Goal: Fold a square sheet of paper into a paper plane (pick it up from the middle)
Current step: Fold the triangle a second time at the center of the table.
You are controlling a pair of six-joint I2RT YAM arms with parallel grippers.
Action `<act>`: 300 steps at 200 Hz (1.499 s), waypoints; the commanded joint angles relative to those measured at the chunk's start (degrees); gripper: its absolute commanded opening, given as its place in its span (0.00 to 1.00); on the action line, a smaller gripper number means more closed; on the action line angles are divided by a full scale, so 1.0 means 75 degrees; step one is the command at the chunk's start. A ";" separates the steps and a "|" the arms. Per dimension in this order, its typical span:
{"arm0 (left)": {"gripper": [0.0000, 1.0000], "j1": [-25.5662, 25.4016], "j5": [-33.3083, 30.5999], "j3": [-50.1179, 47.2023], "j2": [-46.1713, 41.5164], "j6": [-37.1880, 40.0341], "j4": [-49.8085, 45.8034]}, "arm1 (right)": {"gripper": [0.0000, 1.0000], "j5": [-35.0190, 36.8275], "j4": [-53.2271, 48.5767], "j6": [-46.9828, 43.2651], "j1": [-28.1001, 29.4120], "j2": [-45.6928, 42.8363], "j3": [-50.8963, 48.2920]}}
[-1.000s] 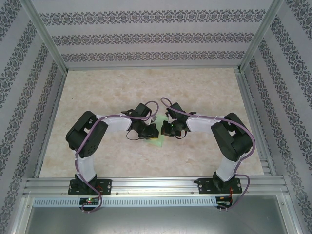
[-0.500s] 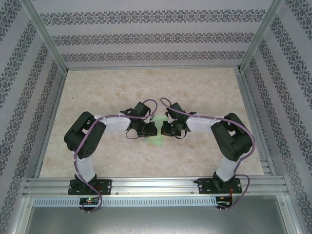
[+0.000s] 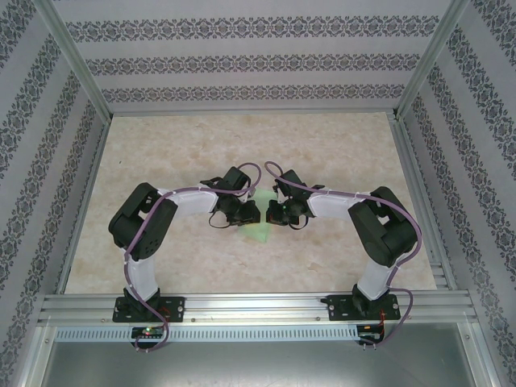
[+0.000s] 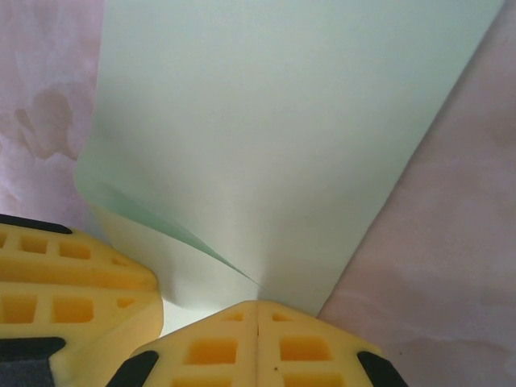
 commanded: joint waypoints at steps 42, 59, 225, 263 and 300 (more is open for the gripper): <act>0.20 0.0128 -0.0397 0.0266 0.0057 0.0146 0.0022 | 0.05 0.0776 -0.0591 -0.0216 0.0089 0.0483 -0.0240; 0.20 0.0136 -0.0624 0.0278 0.0167 0.0159 -0.0142 | 0.04 0.0789 -0.0604 -0.0230 0.0096 0.0498 -0.0251; 0.46 0.0790 -0.0548 0.0733 0.0231 0.0768 -0.0370 | 0.04 0.1172 -0.1110 -0.0691 0.0166 0.0683 -0.0347; 0.41 0.0762 -0.0178 0.0356 -0.0387 0.0881 -0.0075 | 0.04 0.1104 -0.1084 -0.0674 0.0171 0.0671 -0.0326; 0.29 0.0641 0.0419 0.0200 -0.0357 0.0786 0.0319 | 0.04 0.1086 -0.1079 -0.0678 0.0163 0.0659 -0.0346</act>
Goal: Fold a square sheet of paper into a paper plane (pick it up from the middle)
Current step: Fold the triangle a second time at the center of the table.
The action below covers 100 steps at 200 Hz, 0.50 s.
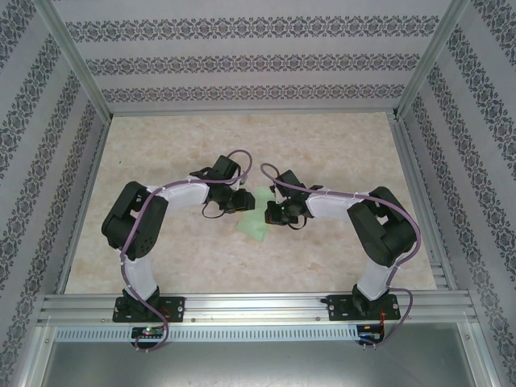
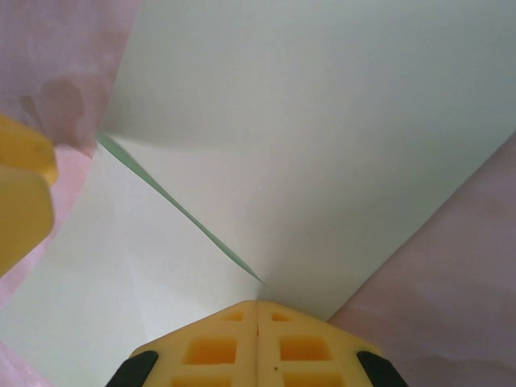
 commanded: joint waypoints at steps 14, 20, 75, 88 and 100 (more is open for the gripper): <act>0.25 -0.0118 0.0566 0.0001 0.0059 0.0098 0.0482 | 0.04 0.0893 -0.1108 -0.0154 0.0071 0.0630 -0.0373; 0.25 -0.0127 0.0547 0.0034 0.0149 0.0096 0.0464 | 0.04 0.0890 -0.1102 -0.0161 0.0070 0.0636 -0.0372; 0.26 -0.0143 0.0157 0.0284 0.0670 0.0083 0.0184 | 0.04 0.0893 -0.1114 -0.0171 0.0078 0.0703 -0.0375; 0.27 -0.0126 -0.0125 0.0293 0.0717 0.0078 0.0076 | 0.04 0.0910 -0.1143 -0.0178 0.0071 0.0716 -0.0383; 0.28 -0.0117 -0.0458 0.0296 0.0725 0.0094 -0.0015 | 0.04 0.0931 -0.1166 -0.0186 0.0080 0.0721 -0.0402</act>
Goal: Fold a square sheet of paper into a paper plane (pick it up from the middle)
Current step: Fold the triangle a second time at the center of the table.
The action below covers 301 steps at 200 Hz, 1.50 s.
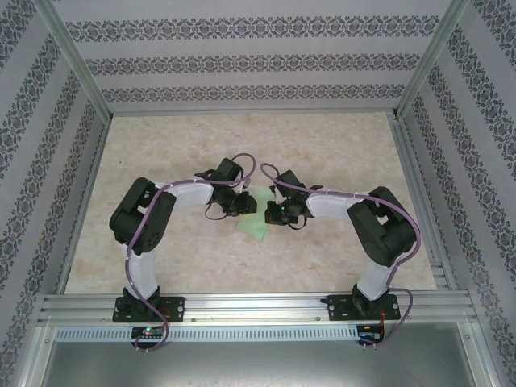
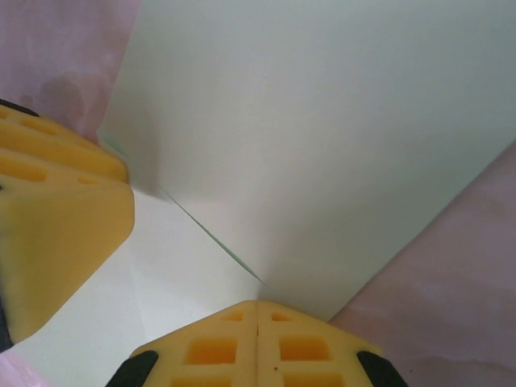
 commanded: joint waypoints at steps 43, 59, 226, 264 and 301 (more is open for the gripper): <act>0.30 0.0028 -0.1697 -0.0055 0.0017 0.0091 -0.0018 | 0.04 0.0946 -0.1120 -0.0233 0.0071 0.0661 -0.0530; 0.32 0.0029 -0.1715 0.0019 -0.0017 0.0120 0.0032 | 0.04 0.0947 -0.1129 -0.0245 0.0078 0.0659 -0.0553; 0.11 -0.0189 0.0046 -0.0240 -0.0314 0.0402 0.0249 | 0.03 0.0858 -0.1041 -0.0231 0.0081 0.0683 -0.0495; 0.09 -0.0205 -0.0183 -0.0164 -0.0068 0.0361 -0.0037 | 0.04 0.0707 -0.1047 -0.0276 0.0058 0.0572 -0.0344; 0.09 -0.0251 -0.0209 -0.0129 0.0197 0.0310 -0.0116 | 0.04 0.0485 -0.1096 -0.0350 0.0067 0.0408 -0.0028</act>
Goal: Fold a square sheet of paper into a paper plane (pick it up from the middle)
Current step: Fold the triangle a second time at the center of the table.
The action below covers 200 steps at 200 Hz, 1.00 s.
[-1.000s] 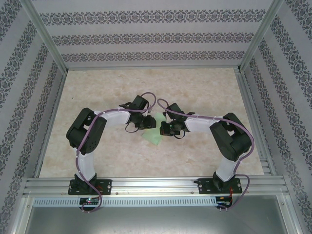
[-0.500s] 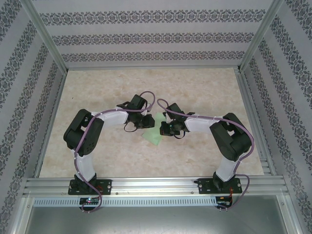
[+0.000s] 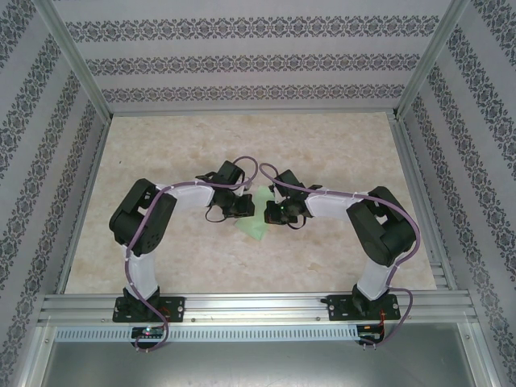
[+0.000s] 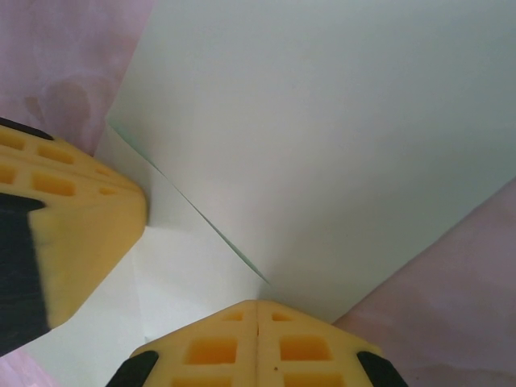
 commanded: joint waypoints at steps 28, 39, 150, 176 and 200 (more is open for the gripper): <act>0.09 -0.0162 -0.0486 0.0184 0.0446 -0.0065 -0.0706 | 0.04 0.0294 -0.1113 -0.0235 0.0029 0.0097 0.0052; 0.08 -0.0193 -0.0679 0.0172 0.0499 -0.0094 -0.0893 | 0.05 0.0183 -0.1082 -0.0153 0.0041 -0.0143 0.0123; 0.05 -0.0256 -0.0966 -0.0115 0.0583 -0.0589 -0.0935 | 0.08 0.0282 0.0038 0.1913 0.1349 -0.1598 -0.0639; 0.05 -0.0272 -0.0989 -0.0106 0.0595 -0.0607 -0.0954 | 0.08 0.0403 0.0123 0.2083 0.1657 -0.1212 -0.0365; 0.05 -0.0274 -0.0986 -0.0125 0.0624 -0.0618 -0.0932 | 0.07 0.0539 0.0003 0.2112 0.1778 -0.0830 -0.0117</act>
